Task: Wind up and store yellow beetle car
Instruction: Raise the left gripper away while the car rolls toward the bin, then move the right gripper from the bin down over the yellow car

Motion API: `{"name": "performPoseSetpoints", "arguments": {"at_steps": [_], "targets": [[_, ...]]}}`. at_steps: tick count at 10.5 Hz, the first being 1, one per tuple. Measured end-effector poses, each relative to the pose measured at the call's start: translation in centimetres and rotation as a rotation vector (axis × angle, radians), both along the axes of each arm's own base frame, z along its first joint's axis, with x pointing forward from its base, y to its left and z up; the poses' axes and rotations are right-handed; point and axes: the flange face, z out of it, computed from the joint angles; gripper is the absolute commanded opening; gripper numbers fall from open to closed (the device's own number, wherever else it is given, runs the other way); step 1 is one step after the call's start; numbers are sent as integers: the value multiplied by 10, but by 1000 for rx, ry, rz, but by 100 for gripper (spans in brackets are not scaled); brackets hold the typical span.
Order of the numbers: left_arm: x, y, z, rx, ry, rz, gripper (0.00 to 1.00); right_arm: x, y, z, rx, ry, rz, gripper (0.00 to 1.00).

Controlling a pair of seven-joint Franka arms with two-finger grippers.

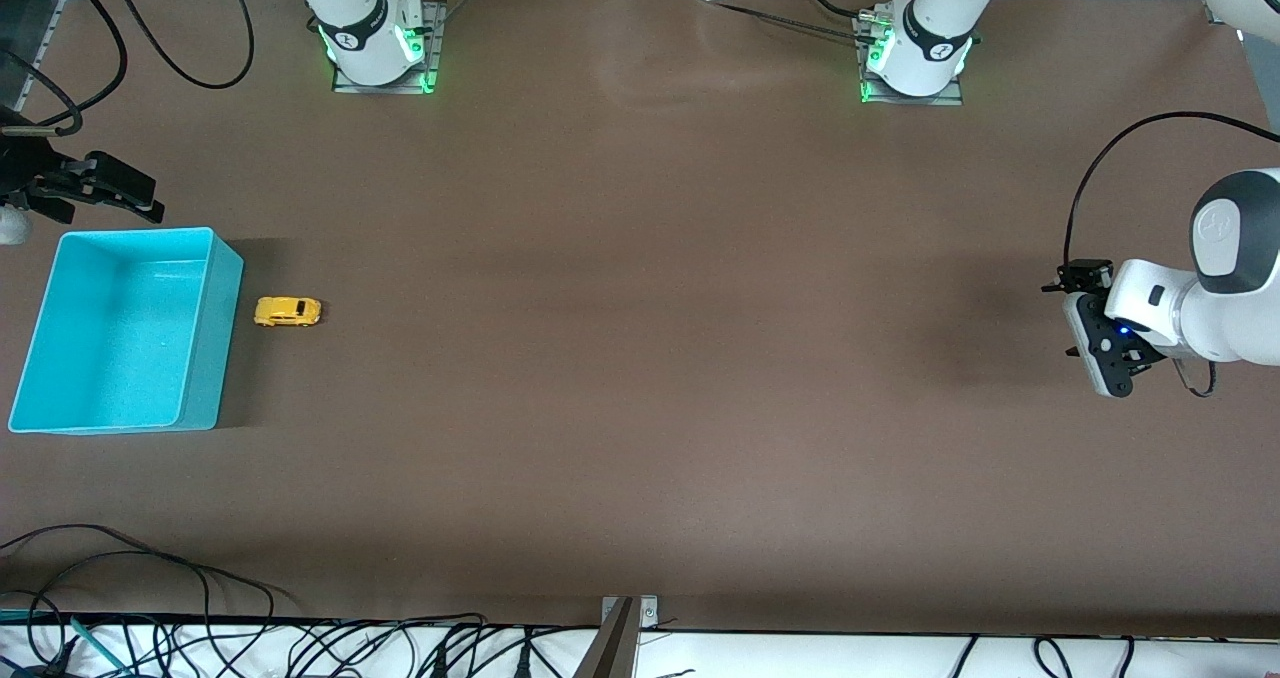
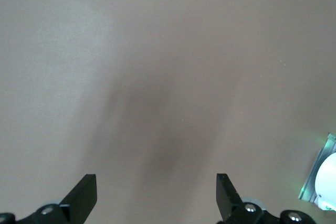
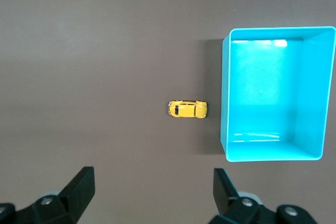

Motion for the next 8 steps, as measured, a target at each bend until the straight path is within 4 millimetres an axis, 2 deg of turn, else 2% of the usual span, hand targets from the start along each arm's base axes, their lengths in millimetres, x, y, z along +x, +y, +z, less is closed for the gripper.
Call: {"name": "performPoseSetpoints", "arguments": {"at_steps": [2,4,6,8], "targets": [[-1,-23,25,32,-3,91,100,0,0,0,0,0,0,100],[-8,-61,56,81,17,241,100,2,2,-5,-1,8,3,100],[-15,-99,95,126,37,372,100,8,4,-18,-4,31,5,100],[-26,-124,140,173,36,513,100,21,10,-44,-9,62,14,100]]}}
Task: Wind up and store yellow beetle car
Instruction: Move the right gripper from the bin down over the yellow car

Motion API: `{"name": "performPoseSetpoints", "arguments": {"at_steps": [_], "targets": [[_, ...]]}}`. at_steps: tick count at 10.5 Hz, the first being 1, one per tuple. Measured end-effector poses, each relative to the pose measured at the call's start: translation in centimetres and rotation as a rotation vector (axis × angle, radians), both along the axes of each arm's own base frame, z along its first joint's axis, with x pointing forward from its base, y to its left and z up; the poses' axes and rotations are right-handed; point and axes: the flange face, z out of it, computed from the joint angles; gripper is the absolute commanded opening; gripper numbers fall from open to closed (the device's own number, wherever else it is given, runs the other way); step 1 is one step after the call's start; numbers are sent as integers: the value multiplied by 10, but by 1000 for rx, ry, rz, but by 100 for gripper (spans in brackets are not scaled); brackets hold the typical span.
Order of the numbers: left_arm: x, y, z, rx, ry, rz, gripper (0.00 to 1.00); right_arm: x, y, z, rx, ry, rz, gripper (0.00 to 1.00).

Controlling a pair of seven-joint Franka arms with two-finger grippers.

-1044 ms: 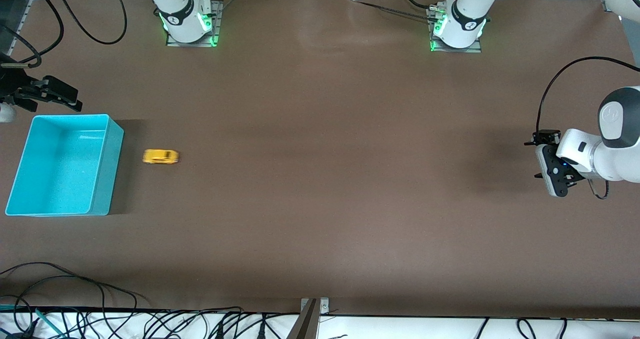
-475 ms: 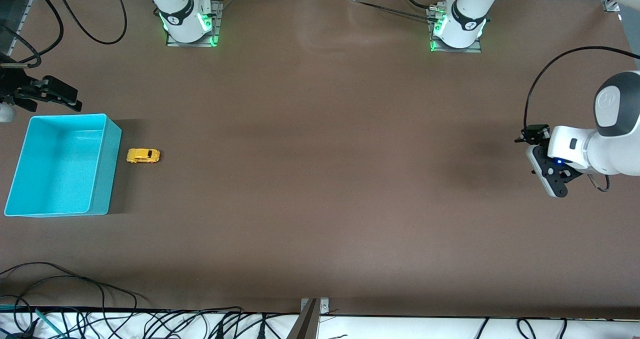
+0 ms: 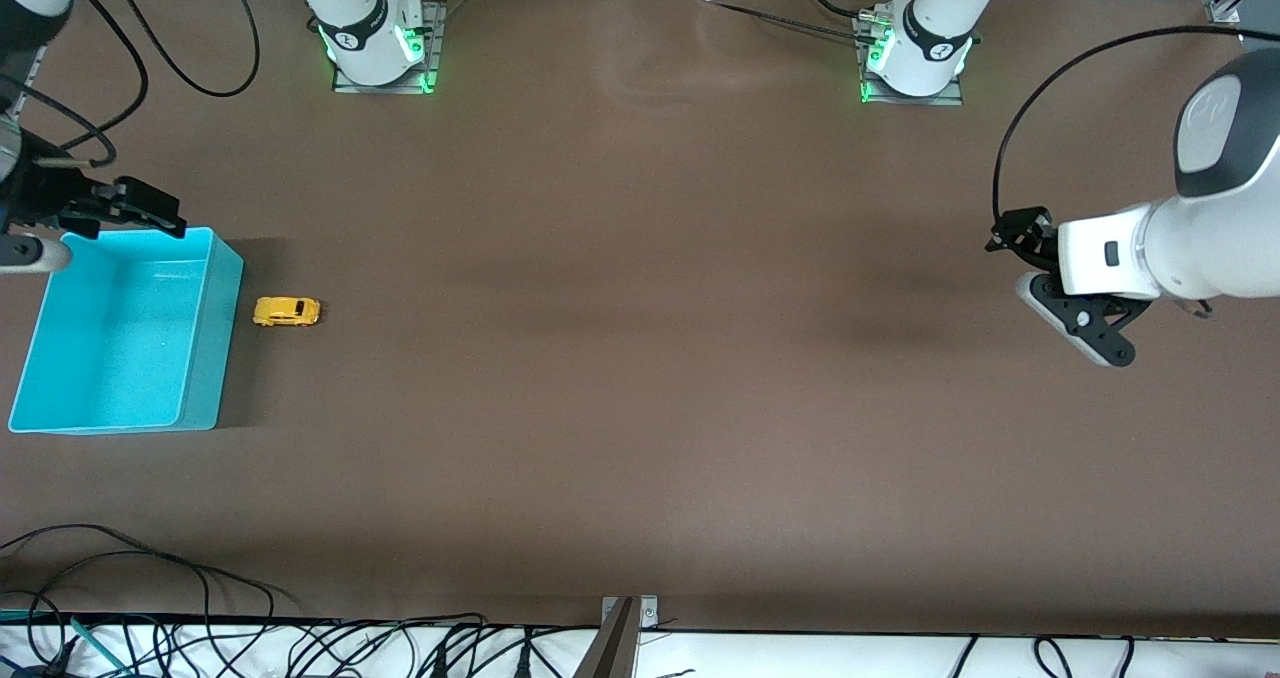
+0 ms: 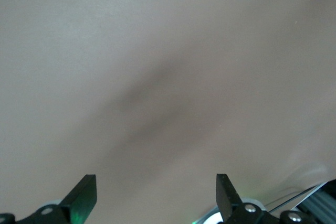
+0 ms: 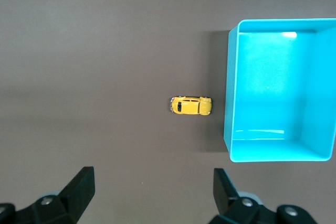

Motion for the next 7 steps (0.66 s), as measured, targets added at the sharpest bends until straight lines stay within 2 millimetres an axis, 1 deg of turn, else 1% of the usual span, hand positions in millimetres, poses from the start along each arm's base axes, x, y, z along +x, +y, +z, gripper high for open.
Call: {"name": "performPoseSetpoints", "arguments": {"at_steps": [1,3,4,5,7], "targets": [[-12,-10,19,31,18,61,100,8,7,-12,-3,-4,12,100],[-29,-26,40,82,30,154,100,19,16,-26,-16,-19,29,100],[-35,-28,52,96,7,185,100,24,21,-30,-22,-34,38,100],[-39,-24,62,105,-37,209,100,27,29,-34,-25,-41,51,100],[-45,-21,69,114,-169,247,100,31,36,-44,-28,-39,62,100]]}}
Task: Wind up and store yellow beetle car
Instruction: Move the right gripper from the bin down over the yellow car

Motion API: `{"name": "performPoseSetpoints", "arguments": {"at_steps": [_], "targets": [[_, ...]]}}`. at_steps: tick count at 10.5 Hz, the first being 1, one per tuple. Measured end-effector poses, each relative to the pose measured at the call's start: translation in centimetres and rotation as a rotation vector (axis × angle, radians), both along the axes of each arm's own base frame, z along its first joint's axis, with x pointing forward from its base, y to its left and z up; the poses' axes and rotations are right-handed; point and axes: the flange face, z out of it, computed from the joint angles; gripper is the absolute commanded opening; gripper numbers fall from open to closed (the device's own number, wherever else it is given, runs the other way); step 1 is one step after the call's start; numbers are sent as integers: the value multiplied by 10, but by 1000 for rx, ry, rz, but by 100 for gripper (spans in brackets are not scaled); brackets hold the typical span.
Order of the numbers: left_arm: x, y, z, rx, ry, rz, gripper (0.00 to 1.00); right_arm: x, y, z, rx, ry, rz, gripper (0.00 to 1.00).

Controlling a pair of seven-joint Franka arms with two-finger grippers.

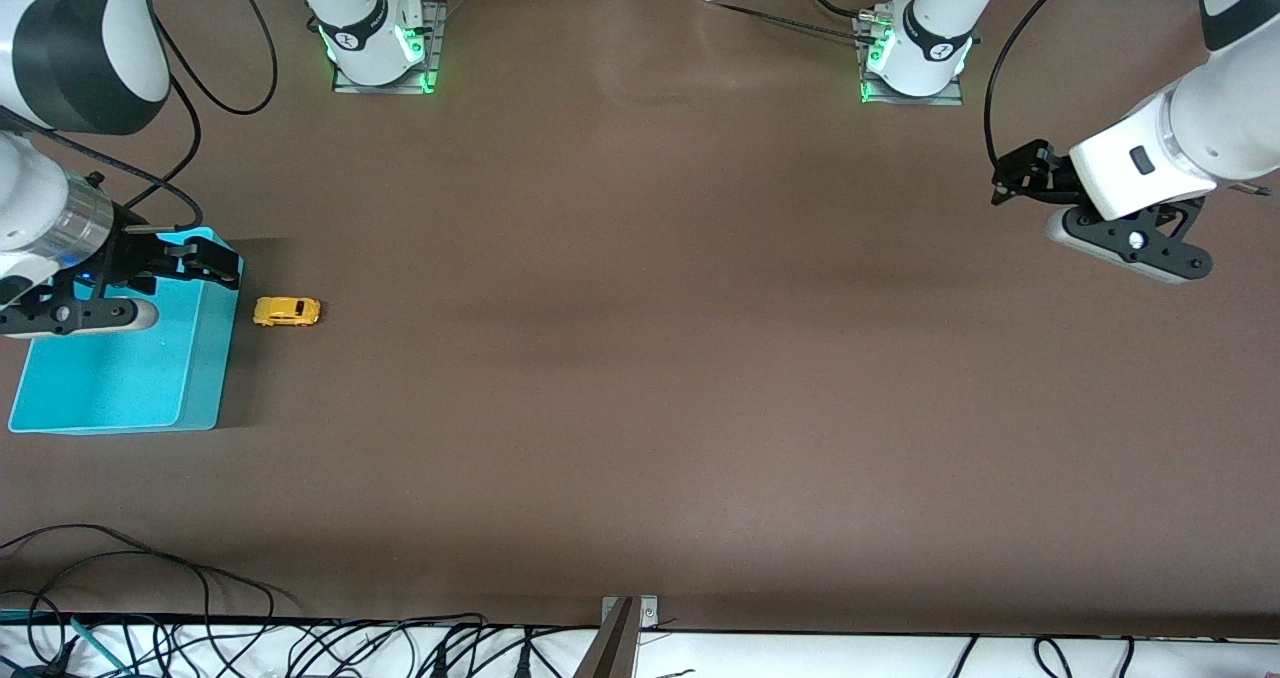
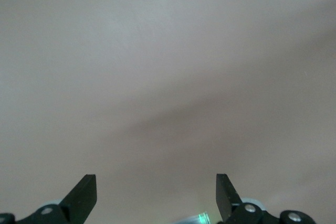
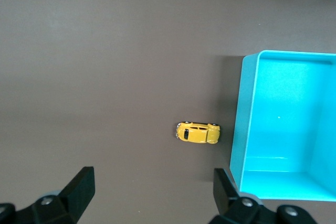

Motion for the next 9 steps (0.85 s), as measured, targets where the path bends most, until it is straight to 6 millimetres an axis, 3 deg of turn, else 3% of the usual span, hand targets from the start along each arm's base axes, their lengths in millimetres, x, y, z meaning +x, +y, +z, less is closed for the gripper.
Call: {"name": "performPoseSetpoints", "arguments": {"at_steps": [4,9], "targets": [[-48,5,9,44,-38,139,100,6,-1,-47,4,-11,125,100],[-52,6,2,41,-21,192,100,-6,-19,-128,15,-20,613,100]]}}
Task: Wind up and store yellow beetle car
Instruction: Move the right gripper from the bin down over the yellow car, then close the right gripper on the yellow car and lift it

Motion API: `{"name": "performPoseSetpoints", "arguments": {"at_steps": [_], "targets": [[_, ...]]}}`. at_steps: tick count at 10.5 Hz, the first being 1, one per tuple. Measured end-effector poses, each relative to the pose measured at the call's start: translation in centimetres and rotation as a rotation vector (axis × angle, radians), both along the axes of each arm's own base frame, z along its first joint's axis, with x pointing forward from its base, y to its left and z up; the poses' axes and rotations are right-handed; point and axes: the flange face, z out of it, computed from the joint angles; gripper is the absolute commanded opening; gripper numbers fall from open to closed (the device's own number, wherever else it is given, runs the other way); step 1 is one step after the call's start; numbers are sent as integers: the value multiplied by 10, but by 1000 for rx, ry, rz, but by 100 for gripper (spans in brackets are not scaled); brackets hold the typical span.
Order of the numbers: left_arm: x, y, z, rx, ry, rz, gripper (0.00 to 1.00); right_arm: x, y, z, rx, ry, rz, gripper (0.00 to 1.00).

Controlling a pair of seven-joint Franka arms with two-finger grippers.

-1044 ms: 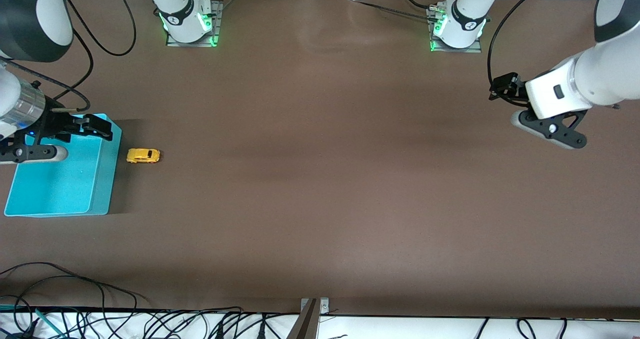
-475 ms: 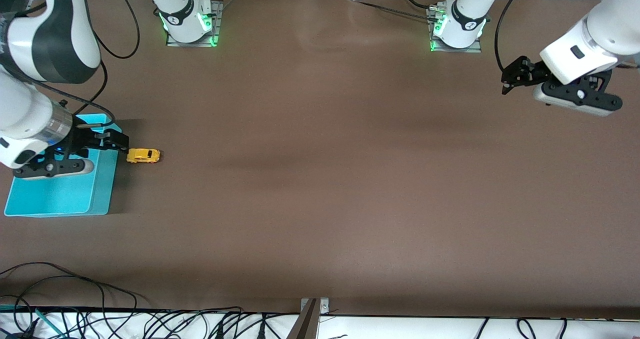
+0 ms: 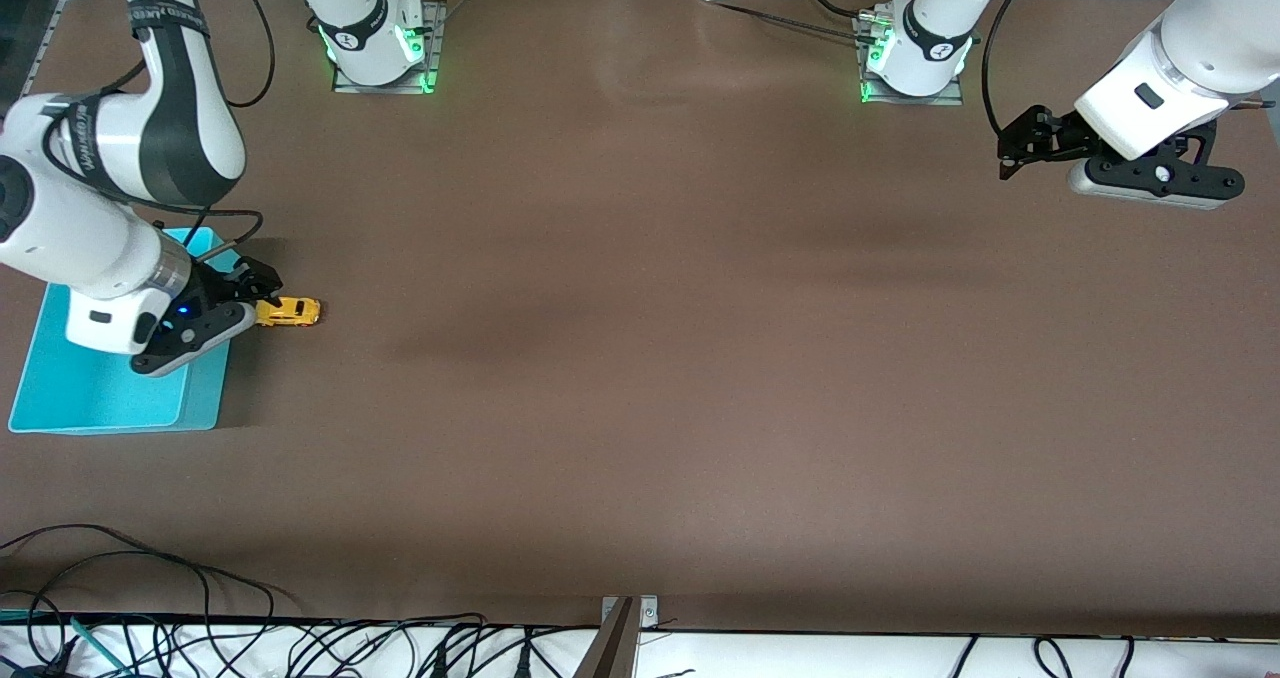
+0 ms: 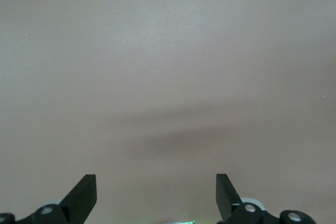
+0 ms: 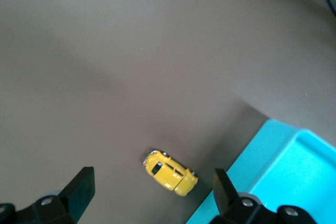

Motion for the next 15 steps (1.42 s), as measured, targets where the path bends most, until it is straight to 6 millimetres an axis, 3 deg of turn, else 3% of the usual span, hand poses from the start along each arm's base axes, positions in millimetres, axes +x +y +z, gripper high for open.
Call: {"name": "performPoseSetpoints", "arguments": {"at_steps": [3,7,10,15], "targets": [[3,12,-3,-38,22,38,100,-10,-13,-37,7,10,210,100],[12,6,3,-44,33,33,100,-16,-43,-83,12,10,419,100],[18,1,0,-27,51,66,100,-35,-51,-129,7,-2,500,100],[17,-3,0,-21,60,76,100,-75,-67,-181,3,-7,579,100]]}}
